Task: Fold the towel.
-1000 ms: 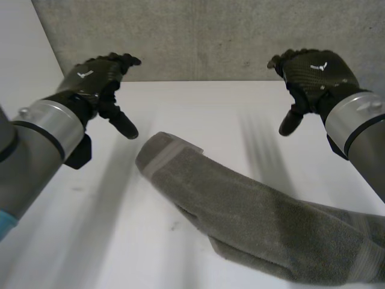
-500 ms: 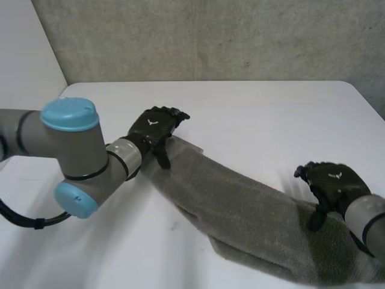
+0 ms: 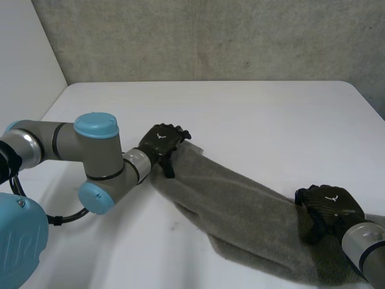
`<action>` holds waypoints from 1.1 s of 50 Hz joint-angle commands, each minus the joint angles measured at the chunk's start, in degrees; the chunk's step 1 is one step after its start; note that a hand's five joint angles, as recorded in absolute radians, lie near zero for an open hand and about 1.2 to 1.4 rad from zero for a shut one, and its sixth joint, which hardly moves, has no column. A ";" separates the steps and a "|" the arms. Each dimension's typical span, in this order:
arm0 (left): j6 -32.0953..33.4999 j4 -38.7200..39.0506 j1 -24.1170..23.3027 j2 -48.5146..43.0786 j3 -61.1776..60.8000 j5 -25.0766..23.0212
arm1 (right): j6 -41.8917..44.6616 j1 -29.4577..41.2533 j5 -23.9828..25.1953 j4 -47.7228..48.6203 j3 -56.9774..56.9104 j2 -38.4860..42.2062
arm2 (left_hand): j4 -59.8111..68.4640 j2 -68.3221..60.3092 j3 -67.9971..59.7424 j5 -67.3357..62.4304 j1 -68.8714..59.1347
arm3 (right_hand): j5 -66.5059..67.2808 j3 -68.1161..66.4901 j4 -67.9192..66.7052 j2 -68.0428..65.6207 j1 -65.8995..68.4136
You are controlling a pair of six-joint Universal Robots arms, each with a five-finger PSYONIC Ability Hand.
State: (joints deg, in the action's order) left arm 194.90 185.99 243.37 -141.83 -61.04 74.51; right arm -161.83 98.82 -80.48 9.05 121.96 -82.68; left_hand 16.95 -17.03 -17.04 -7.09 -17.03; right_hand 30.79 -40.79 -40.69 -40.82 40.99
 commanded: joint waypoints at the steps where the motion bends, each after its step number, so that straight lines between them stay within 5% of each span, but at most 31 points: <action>1: 1.27 -0.02 0.09 -0.38 0.22 0.02 | 0.20 0.14 0.06 1.75 0.29 0.49 | 9.75 -9.67 -9.66 -9.61 -9.67 | 9.13 -9.12 -9.22 -9.09 8.93; 10: 1.27 -0.02 0.09 -0.64 1.10 0.37 | 3.88 0.23 0.15 2.72 0.03 2.43 | 47.20 -47.12 -47.11 -47.06 -47.12 | 39.16 -39.16 -39.26 -39.12 38.96; 13: 1.44 0.07 0.17 -0.64 1.45 0.37 | 5.81 0.49 0.15 3.07 -1.02 3.04 | 62.95 -62.88 -62.86 -62.81 -62.87 | 39.21 -39.21 -39.31 -39.18 39.01; 20: 3.47 0.77 0.52 0.33 4.79 0.90 | 10.12 0.58 0.50 5.97 -9.78 2.96 | 63.05 -62.97 -62.96 -62.91 -62.97 | 39.21 -39.21 -39.31 -39.18 39.01; 25: 2.50 4.11 2.19 5.25 10.24 5.64 | 10.39 2.78 0.50 11.69 -23.17 2.34 | 63.05 -62.97 -62.96 -62.91 -62.97 | 39.21 -39.21 -39.31 -39.18 39.01; 30: -8.71 14.55 2.37 15.50 11.74 18.27 | 10.13 7.09 -0.03 25.14 -31.44 1.46 | 63.05 -62.97 -62.96 -62.91 -62.97 | 39.21 -39.21 -39.31 -39.18 39.01; 35: -17.87 17.29 3.07 22.37 6.75 21.90 | 10.39 9.99 -1.00 34.28 -31.44 -1.26 | 63.05 -62.97 -62.96 -62.91 -62.97 | 39.21 -39.21 -39.31 -39.18 39.01; 43: -19.65 17.56 4.13 27.40 -8.88 21.38 | 11.36 14.21 -2.32 24.79 -26.78 1.29 | 63.05 -62.97 -62.96 -62.91 -62.97 | 39.21 -39.21 -39.31 -39.18 39.01; 55: -13.41 16.95 4.30 26.87 -34.23 18.65 | 16.19 17.19 -2.40 19.96 -22.83 20.17 | 63.05 -62.97 -62.96 -62.91 -62.97 | 39.21 -39.21 -39.31 -39.18 39.01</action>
State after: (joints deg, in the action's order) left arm 177.39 203.37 247.69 -114.29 -85.20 93.91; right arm -146.91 115.69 -82.89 30.19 98.28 -70.32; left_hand 69.74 -69.75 -69.66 -58.90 -68.53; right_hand 66.16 -76.33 -76.68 -75.70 75.57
